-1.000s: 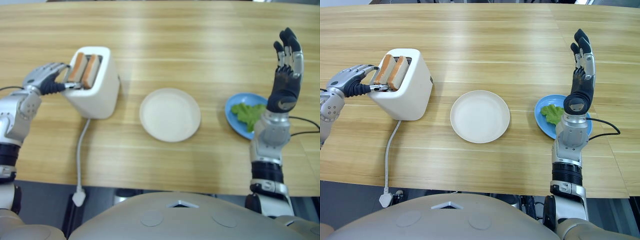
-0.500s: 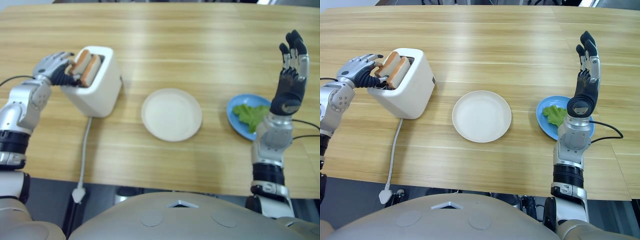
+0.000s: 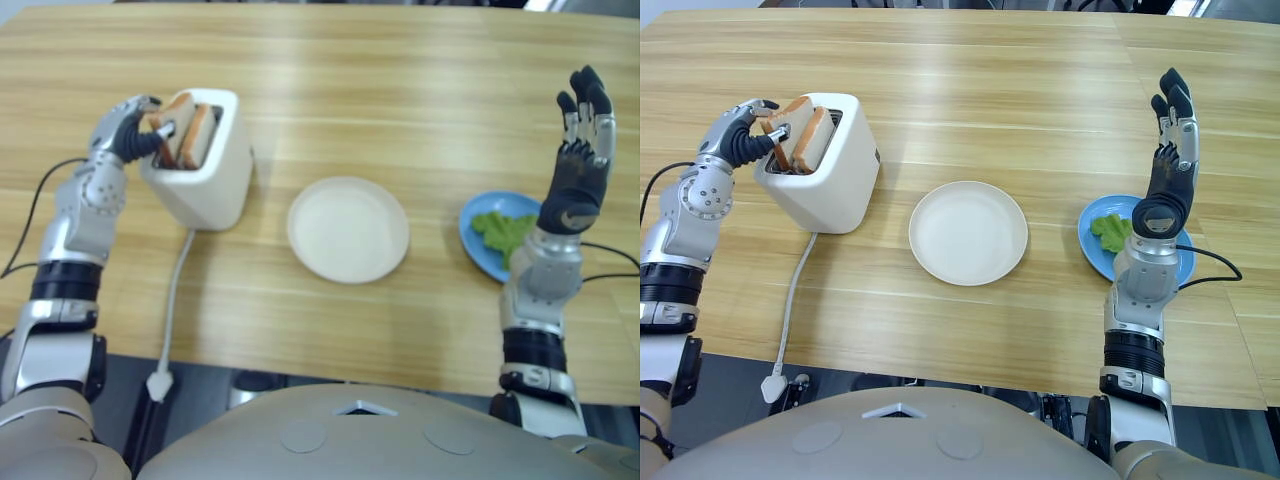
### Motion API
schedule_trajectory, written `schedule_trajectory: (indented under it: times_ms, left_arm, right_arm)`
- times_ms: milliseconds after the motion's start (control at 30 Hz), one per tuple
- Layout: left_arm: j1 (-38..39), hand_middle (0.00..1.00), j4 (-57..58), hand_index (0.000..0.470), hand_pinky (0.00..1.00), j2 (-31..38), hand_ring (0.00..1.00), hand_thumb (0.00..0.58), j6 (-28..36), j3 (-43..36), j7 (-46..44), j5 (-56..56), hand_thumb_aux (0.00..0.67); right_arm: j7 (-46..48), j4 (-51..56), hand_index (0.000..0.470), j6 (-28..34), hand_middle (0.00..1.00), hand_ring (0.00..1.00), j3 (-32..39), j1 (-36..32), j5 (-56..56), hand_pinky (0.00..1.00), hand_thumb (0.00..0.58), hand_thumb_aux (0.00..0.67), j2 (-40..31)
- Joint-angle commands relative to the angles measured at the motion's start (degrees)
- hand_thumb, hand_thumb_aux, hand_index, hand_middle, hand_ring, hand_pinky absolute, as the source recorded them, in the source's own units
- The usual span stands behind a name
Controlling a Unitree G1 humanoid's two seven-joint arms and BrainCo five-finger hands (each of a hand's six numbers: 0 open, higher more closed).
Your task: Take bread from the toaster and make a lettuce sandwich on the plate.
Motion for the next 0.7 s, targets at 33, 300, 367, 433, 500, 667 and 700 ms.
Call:
schedule_trajectory:
  times_ms: [33,300,367,433,500,667,700]
  left_arm:
    - [0.9,1.0,-1.6,0.46,1.0,-2.3,1.0,0.58,0.6,1.5,1.7,-2.9,0.67]
    - [0.6,1.0,-4.3,0.46,1.0,-3.2,1.0,0.58,0.5,4.4,5.3,-4.7,0.67]
    - [0.4,1.0,-4.3,0.46,1.0,-2.9,1.0,0.58,0.7,4.8,6.6,-4.3,0.67]
    - [0.3,1.0,-4.2,0.46,1.0,-2.4,1.0,0.58,0.6,5.3,8.1,-4.0,0.67]
    - [0.2,1.0,-4.6,0.46,1.0,-2.0,1.0,0.58,0.5,6.1,9.2,-4.2,0.67]
    - [-0.3,1.0,-6.5,0.46,1.0,-2.0,1.0,0.58,0.2,7.9,11.4,-5.1,0.67]
    - [-0.4,1.0,-6.6,0.46,1.0,-2.0,1.0,0.58,0.0,8.1,11.7,-5.1,0.67]
  right_arm:
    - [0.0,0.4,0.0,-0.2,0.0,0.0,0.0,0.4,-0.8,0.0,0.0,0.0,0.0]
    - [-0.3,0.5,0.0,-0.6,0.0,0.0,0.1,1.0,-1.2,0.0,0.0,0.0,0.4]
    - [-0.5,0.4,0.0,-0.6,0.0,0.0,0.1,1.1,-1.4,0.0,0.0,0.0,0.5]
    - [-0.6,0.2,0.0,-0.6,0.0,0.0,0.2,1.3,-1.5,0.0,0.0,0.0,0.6]
    - [-0.7,0.2,0.0,-0.6,0.0,0.0,0.2,1.4,-1.7,0.0,0.0,0.0,0.7]
    - [-0.9,0.5,0.0,-0.6,0.0,0.0,0.2,1.2,-1.9,0.0,0.0,0.0,0.9]
    - [-0.9,0.5,0.0,-0.6,0.0,0.0,0.3,1.2,-2.0,0.0,0.0,0.0,1.0]
